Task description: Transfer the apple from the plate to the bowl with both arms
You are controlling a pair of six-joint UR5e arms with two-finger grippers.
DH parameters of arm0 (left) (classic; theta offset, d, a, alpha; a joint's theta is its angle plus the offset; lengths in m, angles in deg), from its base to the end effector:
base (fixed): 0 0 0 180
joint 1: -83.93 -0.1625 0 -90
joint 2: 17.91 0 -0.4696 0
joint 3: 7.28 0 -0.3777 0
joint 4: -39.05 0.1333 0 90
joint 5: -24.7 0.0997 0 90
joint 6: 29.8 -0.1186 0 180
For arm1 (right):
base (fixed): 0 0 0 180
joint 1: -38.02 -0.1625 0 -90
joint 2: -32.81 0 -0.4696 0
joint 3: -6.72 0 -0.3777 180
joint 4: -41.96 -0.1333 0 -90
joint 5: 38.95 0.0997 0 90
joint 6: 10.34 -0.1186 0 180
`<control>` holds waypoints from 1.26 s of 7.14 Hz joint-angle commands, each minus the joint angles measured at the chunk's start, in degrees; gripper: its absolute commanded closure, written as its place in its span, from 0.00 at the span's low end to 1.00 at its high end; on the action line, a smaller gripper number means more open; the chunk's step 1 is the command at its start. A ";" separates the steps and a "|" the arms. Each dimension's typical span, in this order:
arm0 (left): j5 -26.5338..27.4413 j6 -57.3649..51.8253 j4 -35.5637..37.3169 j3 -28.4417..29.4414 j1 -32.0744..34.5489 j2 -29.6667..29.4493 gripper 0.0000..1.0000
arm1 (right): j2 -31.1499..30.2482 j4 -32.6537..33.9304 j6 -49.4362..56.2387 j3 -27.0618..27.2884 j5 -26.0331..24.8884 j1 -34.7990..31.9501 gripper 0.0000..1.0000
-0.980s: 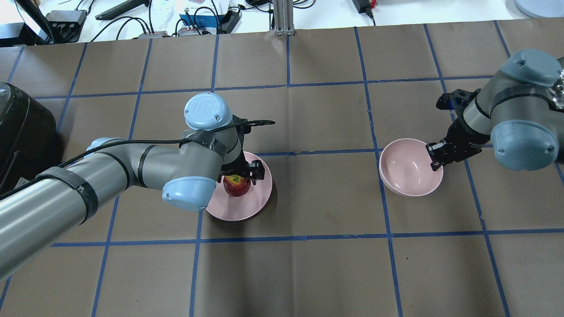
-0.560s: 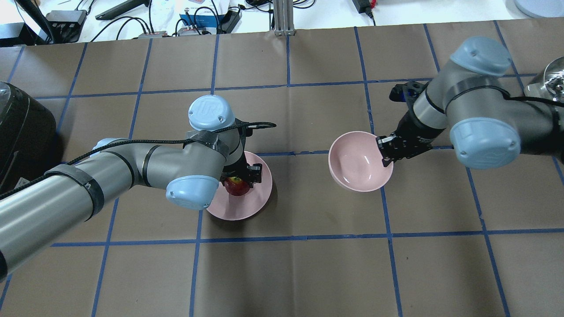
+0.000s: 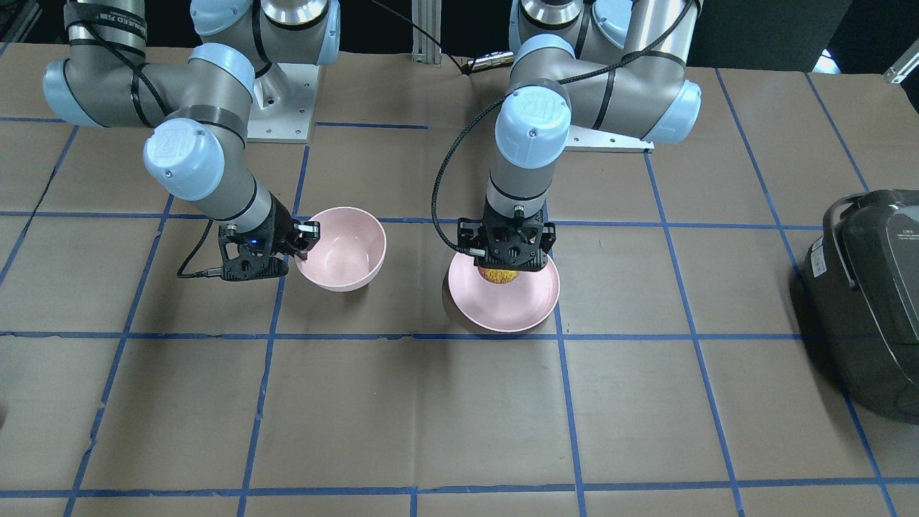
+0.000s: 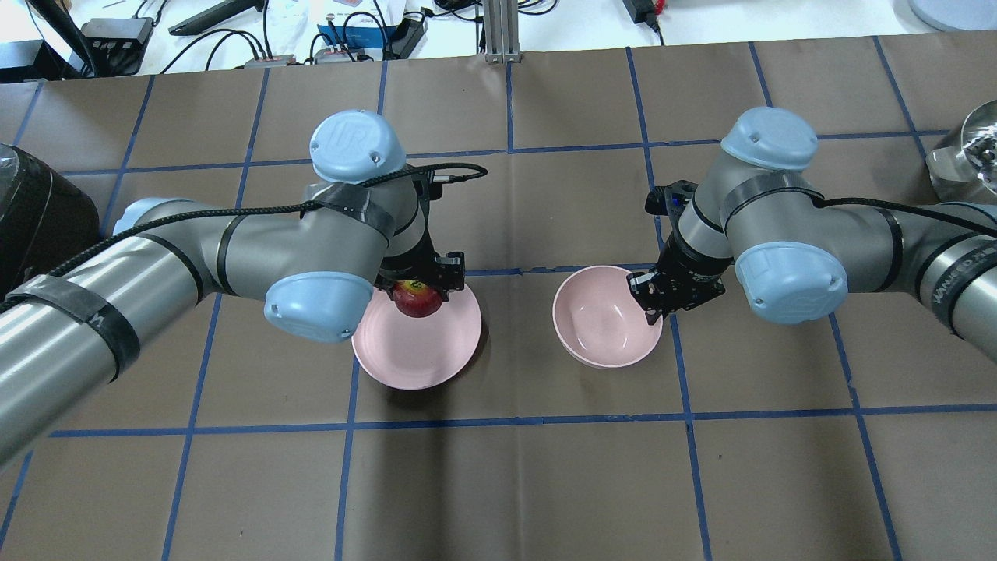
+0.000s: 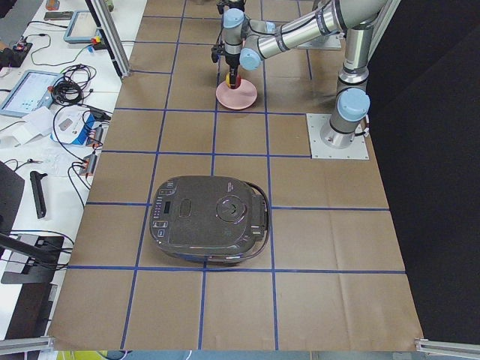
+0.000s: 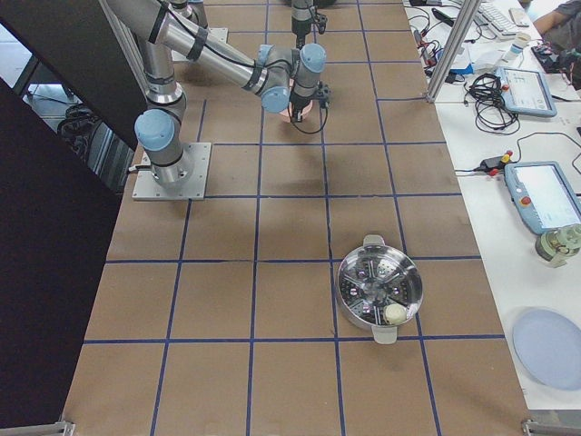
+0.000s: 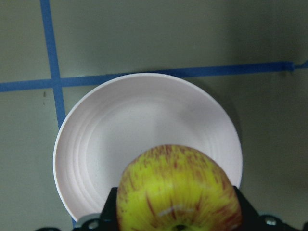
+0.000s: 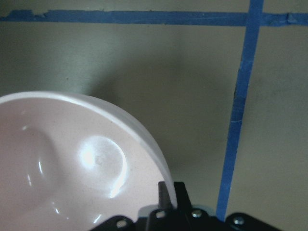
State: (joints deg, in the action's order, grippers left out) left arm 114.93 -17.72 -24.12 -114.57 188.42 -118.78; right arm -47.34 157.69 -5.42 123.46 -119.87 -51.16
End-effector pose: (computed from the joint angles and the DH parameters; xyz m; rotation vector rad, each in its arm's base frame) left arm -0.2583 -0.4687 0.3245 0.0659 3.1315 0.0339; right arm 0.1454 -0.4616 0.2662 -0.0836 2.9611 0.2694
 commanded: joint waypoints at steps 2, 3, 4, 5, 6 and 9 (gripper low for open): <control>-0.15 10.05 -8.27 11.20 5.54 1.30 0.72 | 1.23 2.11 -1.58 -0.10 -0.73 0.06 0.01; 0.12 9.54 -8.37 11.23 7.73 1.64 0.72 | 0.71 2.83 -2.63 -0.37 -1.86 0.23 0.00; 0.90 9.10 -8.63 10.70 8.71 1.56 0.72 | -0.25 3.01 -1.86 -2.81 -2.48 1.62 0.00; 0.48 10.57 -8.37 9.92 8.98 0.16 0.73 | -4.44 0.22 -1.85 -9.36 -2.49 2.77 0.00; 0.30 18.33 -5.50 10.69 11.59 -3.68 0.73 | -7.35 -4.41 -1.15 -13.60 -2.84 4.09 0.00; 0.56 39.34 -0.29 17.18 22.06 -14.41 0.78 | -11.16 -6.22 0.44 -13.99 -17.06 5.77 0.00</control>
State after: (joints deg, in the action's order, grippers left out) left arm 115.45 12.90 -25.34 -100.05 207.02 -129.17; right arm -57.65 151.96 -5.07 109.69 -132.89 -45.77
